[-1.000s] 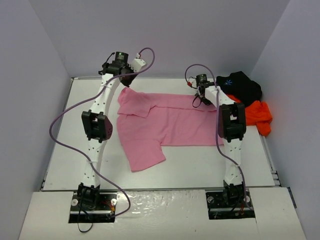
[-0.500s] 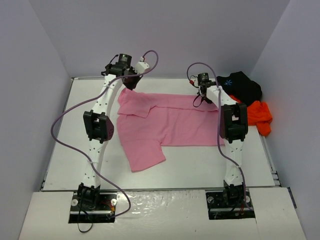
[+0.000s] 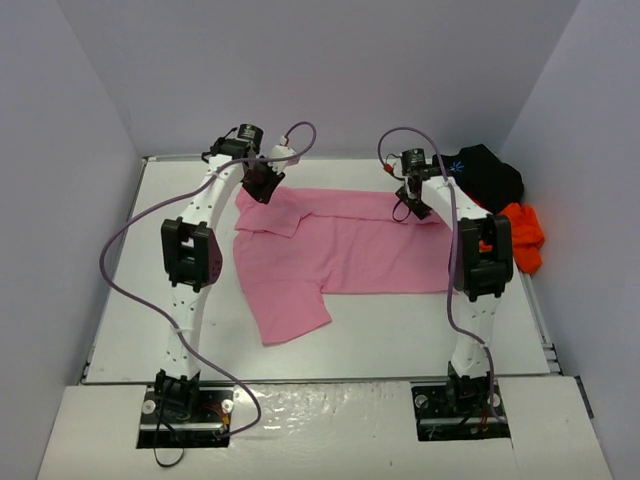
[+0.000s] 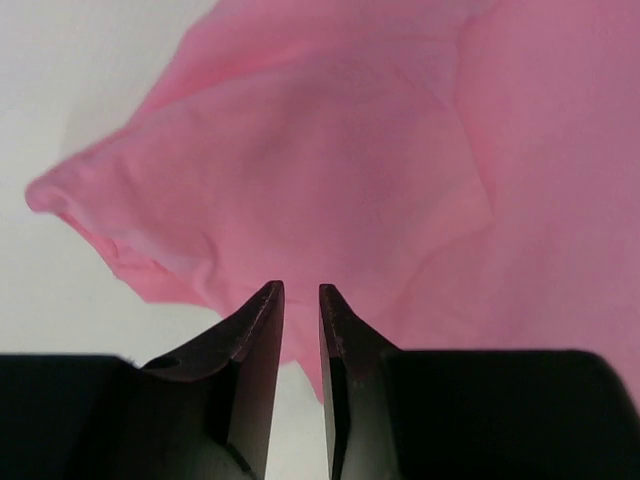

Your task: Fold and stack the t-shirts

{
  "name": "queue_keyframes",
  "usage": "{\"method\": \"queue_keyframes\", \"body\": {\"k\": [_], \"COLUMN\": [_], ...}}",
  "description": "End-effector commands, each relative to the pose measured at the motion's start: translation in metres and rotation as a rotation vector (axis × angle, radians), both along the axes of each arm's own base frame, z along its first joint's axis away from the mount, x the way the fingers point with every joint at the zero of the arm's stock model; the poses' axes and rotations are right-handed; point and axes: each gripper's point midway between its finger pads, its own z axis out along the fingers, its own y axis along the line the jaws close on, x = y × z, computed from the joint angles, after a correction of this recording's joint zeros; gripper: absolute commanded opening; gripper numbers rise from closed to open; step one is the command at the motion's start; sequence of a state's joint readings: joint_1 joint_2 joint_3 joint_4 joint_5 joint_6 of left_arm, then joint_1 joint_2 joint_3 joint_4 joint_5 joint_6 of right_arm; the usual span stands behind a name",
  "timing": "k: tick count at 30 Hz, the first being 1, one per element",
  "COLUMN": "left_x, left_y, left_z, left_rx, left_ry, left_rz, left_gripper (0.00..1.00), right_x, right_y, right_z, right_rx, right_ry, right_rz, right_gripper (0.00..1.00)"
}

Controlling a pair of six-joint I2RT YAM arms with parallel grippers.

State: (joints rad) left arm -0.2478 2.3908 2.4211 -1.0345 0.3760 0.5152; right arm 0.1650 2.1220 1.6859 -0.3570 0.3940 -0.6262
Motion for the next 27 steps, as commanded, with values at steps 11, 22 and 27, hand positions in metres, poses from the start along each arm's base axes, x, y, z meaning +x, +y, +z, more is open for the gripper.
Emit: {"method": "queue_keyframes", "body": {"k": [11, 22, 27], "left_x": [-0.024, -0.02, -0.029], "left_y": [0.009, 0.017, 0.013], "left_z": [0.079, 0.055, 0.042], "left_rx": [-0.039, 0.011, 0.007], "left_ry": [-0.146, -0.142, -0.118], "left_rz": [-0.018, -0.009, -0.034], "left_gripper": [0.51, 0.64, 0.59], "right_x": [-0.038, -0.015, -0.013], "right_y": [0.005, 0.006, 0.001], "right_z": [0.004, 0.0, 0.001], "right_rx": [-0.002, -0.081, -0.13], "right_ry": [0.039, 0.002, -0.019], "right_rz": [0.053, 0.013, -0.007], "right_gripper": [0.55, 0.54, 0.54]}}
